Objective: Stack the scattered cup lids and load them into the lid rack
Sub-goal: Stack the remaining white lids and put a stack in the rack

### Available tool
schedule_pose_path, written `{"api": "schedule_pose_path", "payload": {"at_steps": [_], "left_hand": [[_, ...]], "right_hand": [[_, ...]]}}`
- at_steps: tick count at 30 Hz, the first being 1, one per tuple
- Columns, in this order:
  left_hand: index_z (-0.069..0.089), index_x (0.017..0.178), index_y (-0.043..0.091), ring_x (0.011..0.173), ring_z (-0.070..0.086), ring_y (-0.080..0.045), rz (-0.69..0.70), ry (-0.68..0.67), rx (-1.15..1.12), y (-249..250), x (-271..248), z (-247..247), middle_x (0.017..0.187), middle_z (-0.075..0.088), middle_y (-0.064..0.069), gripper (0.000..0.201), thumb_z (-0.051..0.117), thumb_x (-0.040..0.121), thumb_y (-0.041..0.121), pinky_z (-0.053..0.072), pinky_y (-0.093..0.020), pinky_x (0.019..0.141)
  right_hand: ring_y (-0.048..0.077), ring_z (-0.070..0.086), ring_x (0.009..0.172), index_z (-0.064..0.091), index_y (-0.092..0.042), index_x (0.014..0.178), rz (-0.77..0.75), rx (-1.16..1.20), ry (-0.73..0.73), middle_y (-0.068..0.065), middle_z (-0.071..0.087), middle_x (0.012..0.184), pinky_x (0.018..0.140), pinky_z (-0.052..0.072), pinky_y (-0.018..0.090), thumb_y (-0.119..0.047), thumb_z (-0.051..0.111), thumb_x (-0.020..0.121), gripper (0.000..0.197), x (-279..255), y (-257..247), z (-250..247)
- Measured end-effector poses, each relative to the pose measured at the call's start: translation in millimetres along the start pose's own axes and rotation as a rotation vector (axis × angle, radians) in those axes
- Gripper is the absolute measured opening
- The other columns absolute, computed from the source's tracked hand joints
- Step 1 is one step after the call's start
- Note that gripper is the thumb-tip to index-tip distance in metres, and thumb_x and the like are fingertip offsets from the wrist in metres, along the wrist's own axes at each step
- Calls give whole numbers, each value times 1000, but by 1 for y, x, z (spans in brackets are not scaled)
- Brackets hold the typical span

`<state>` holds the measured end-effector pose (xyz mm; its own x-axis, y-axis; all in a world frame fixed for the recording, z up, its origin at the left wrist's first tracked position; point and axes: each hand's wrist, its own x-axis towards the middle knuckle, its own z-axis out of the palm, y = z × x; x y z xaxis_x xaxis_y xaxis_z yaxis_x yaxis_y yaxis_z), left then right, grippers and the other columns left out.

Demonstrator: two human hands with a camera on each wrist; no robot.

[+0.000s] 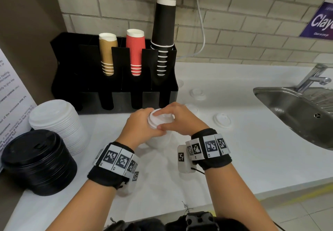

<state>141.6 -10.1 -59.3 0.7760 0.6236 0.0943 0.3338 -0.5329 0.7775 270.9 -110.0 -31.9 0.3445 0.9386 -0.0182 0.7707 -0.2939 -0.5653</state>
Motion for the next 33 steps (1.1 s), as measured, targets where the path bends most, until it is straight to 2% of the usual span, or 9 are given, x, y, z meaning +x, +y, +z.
{"api": "schedule_pose_path", "payload": {"at_steps": [4,8,12,15,19,22,25,29,33], "left_hand": [[64,97,27,87,61,-15,18,-29,-11,1,0,-2,89,67,7,38,87,66,28,47,-26,71],[66,113,20,102,59,-19,-16,-37,48,3,4,-5,107,68,2,53,88,66,30,49,-39,89],[65,114,19,104,59,-20,-30,-50,79,3,5,-5,109,68,1,54,88,66,31,48,-41,92],[66,114,18,104,59,-20,-33,-51,70,5,6,-6,109,68,1,54,87,67,30,48,-41,92],[66,112,18,102,59,-19,-31,-61,56,3,7,-5,107,68,2,51,87,67,31,49,-37,89],[65,112,19,102,58,-18,-38,-51,36,1,8,-5,108,66,3,55,89,64,31,48,-36,89],[63,112,23,100,52,-15,-36,-19,57,-2,8,-3,112,54,4,59,90,60,34,42,-31,88],[63,103,32,95,56,-16,-17,-4,4,-3,7,-1,105,51,6,54,92,58,32,43,-28,82],[54,128,23,96,58,-16,-21,23,-7,-5,7,0,102,52,11,82,92,57,33,45,-25,77]], "right_hand": [[14,51,114,60,-30,126,8,122,33,-3,55,124,95,42,26,-30,72,84,44,-6,8,1],[20,54,118,56,-24,128,316,87,126,-1,57,122,98,41,27,-34,68,87,44,-23,47,-22],[26,49,123,50,-27,133,726,-198,-106,7,50,132,99,43,34,-33,81,73,68,-43,88,-38],[27,53,117,51,-29,129,795,-156,-190,5,50,130,90,46,35,-22,86,67,72,-45,93,-36],[28,54,113,54,-26,126,744,-201,-223,6,47,129,83,46,34,-15,84,69,64,-41,92,-29],[20,55,95,56,-28,119,649,-99,-85,3,53,116,76,43,28,-20,80,72,54,-41,90,-33],[8,57,87,59,-40,105,374,179,141,-5,59,105,68,43,17,-28,81,71,43,-35,67,-38],[6,59,89,61,-49,100,97,247,192,-7,63,103,71,42,9,-31,80,73,37,-18,27,-29],[9,56,96,66,-33,114,14,149,170,-4,61,111,77,38,10,-30,80,73,44,-3,5,-14]]}}
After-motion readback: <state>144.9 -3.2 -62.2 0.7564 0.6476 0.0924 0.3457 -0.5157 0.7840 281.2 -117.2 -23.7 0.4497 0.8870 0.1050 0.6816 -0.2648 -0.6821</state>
